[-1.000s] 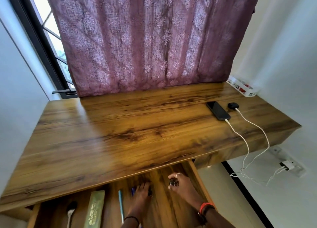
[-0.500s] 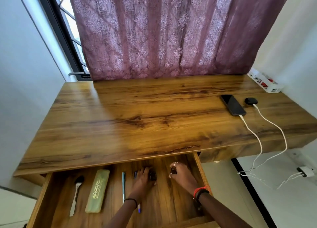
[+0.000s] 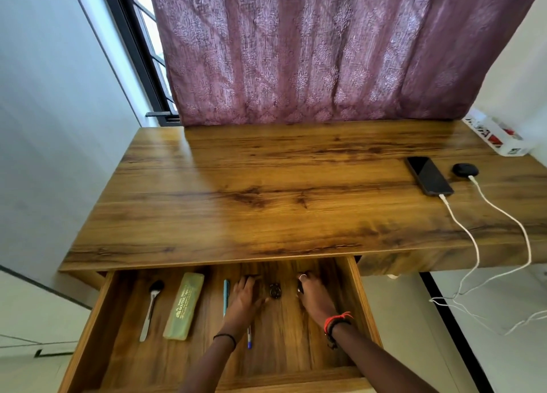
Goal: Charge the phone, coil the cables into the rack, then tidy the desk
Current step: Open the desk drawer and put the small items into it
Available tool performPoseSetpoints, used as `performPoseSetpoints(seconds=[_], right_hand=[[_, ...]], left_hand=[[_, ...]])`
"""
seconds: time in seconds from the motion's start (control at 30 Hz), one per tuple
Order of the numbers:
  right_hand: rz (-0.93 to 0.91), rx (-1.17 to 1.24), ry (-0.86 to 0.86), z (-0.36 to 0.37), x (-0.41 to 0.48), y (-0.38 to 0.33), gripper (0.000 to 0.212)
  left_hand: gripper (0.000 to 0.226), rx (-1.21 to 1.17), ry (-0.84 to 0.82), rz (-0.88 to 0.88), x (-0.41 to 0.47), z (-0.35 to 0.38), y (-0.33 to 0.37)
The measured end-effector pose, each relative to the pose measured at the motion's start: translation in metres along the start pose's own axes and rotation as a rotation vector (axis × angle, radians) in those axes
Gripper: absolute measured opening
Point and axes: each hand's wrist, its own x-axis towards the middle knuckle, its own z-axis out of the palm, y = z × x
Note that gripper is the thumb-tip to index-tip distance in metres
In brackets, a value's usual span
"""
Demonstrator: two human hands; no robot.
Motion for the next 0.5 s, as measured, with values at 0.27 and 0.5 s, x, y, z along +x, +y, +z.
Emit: performPoseSetpoints(seconds=[0.27,0.5], right_hand=[[0.032,0.039,0.066,-0.006,-0.013,0.008,0.031],[-0.002,0.009,-0.014,-0.008,-0.043,-0.010,0.021]], left_hand=[[0.047,0.032,0.016,0.002,-0.010,-0.002,-0.004],[0.043,0.032,0.053,0.018,-0.031,-0.014,0.001]])
